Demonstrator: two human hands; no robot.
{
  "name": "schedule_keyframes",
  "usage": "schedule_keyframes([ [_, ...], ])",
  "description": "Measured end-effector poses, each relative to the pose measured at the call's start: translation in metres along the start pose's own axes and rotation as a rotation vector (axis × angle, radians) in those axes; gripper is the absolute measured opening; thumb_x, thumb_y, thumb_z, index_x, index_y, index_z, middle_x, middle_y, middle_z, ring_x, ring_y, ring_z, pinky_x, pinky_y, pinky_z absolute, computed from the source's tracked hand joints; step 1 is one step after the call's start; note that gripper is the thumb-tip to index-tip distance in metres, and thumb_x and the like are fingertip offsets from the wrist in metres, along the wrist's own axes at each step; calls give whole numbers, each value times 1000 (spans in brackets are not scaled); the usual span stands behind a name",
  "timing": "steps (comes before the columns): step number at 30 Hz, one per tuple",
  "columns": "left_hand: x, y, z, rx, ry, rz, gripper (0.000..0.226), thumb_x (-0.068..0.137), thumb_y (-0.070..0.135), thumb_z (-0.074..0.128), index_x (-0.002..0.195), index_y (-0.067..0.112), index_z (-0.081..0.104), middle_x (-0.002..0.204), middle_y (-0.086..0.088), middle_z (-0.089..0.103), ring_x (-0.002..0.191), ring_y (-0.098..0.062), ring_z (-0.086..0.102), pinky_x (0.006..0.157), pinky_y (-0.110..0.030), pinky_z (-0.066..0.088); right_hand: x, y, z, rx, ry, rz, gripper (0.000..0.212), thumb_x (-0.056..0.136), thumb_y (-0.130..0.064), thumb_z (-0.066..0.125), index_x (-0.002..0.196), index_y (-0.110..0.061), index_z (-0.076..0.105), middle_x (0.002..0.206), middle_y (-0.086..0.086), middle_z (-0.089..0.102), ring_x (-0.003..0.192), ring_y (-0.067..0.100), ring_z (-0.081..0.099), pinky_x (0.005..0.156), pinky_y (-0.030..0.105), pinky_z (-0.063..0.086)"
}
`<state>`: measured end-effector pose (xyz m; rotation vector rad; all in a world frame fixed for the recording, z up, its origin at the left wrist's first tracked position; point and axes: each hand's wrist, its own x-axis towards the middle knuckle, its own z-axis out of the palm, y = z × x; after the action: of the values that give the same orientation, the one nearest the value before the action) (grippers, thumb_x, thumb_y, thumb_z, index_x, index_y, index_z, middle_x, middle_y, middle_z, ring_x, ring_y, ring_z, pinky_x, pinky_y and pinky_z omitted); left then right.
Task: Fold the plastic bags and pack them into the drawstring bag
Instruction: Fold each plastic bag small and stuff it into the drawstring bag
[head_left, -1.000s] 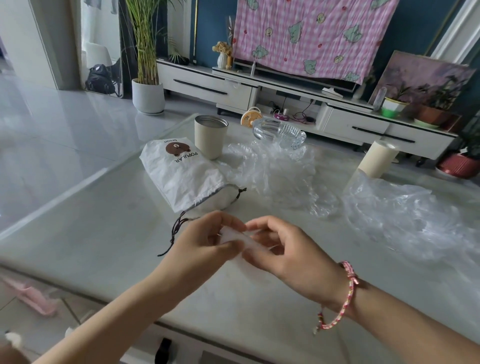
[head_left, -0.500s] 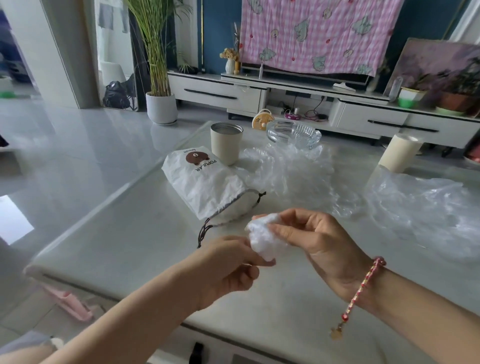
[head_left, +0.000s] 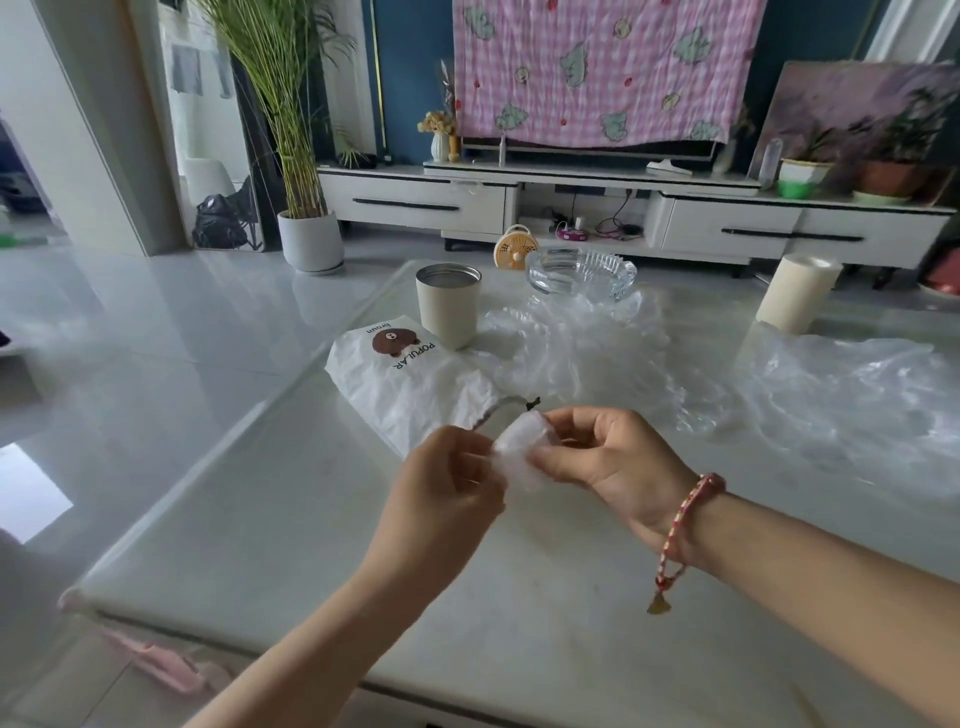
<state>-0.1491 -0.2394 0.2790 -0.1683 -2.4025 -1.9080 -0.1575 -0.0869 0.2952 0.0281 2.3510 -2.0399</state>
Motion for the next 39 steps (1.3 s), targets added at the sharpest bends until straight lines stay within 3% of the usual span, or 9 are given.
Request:
schedule_keyframes([
  [4, 12, -11, -6, 475, 161, 397, 17, 78, 5, 64, 82, 20, 59, 84, 9, 57, 78, -7, 52, 64, -13, 38, 22, -16, -6, -336, 14, -92, 17, 78, 2, 71, 91, -7, 68, 71, -4, 61, 64, 6, 56, 61, 7, 46],
  [9, 37, -41, -8, 979, 124, 398, 68, 66, 15, 80, 127, 3, 53, 135, -24, 48, 118, -42, 51, 90, -49, 46, 40, -27, -6, -553, -1, -249, 32, 69, -3, 79, 71, -25, 56, 70, -8, 58, 68, 9, 55, 70, 19, 48],
  [13, 42, -38, -9, 913, 81, 282, 57, 100, 18, 33, 150, 21, 7, 158, -4, -5, 146, -22, -3, 115, -35, 2, 36, -5, 8, -658, -105, -341, 27, 71, -5, 78, 78, -21, 57, 71, -11, 54, 62, -1, 49, 63, 13, 43],
  [20, 31, -13, 3, 355, 122, 341, 52, 91, 36, 24, 142, 28, 34, 151, 10, 23, 142, -4, 15, 118, -38, 15, 47, 6, 18, -903, 355, -1108, 4, 72, -11, 67, 70, -9, 63, 101, 12, 61, 91, 17, 45, 79, 27, 33],
  [22, 28, -13, 1, 286, 91, 374, 45, 90, 39, 25, 135, 45, 29, 148, 17, 20, 141, 2, 13, 119, -37, 13, 53, 2, 21, -788, 340, -1075, 10, 74, -17, 66, 69, -12, 59, 108, 11, 61, 96, 16, 48, 83, 27, 36],
  [27, 19, -25, 7, 326, 50, 526, 36, 95, 44, 26, 130, 50, 25, 151, 24, 15, 140, 8, 5, 118, -36, 10, 57, 3, 41, -465, 391, -731, 21, 78, -27, 54, 85, -18, 35, 77, -8, 45, 56, 8, 39, 55, 14, 33],
  [30, 24, -41, 9, 520, 47, 600, 45, 95, 38, 21, 140, 39, 28, 149, 23, 16, 141, 3, 3, 116, -32, 10, 70, 4, 33, -591, 271, -415, 19, 83, -14, 56, 91, -19, 40, 82, -7, 46, 71, 13, 48, 61, 19, 33],
  [35, 45, -62, -5, 958, 59, 616, 48, 91, 23, 30, 128, 6, 56, 139, -7, 47, 136, -21, 30, 99, -57, 31, 79, 7, -4, -548, -21, -242, 32, 76, -13, 74, 105, -8, 59, 99, 3, 56, 87, 11, 50, 77, 20, 43],
  [39, 51, -60, -10, 989, -1, 434, 74, 84, 50, 7, 145, 14, 33, 153, 8, 10, 141, -14, -2, 113, -40, 6, 84, 24, -56, -865, 181, -237, 28, 83, -19, 66, 109, -13, 58, 116, 10, 54, 102, 19, 51, 88, 25, 39],
])
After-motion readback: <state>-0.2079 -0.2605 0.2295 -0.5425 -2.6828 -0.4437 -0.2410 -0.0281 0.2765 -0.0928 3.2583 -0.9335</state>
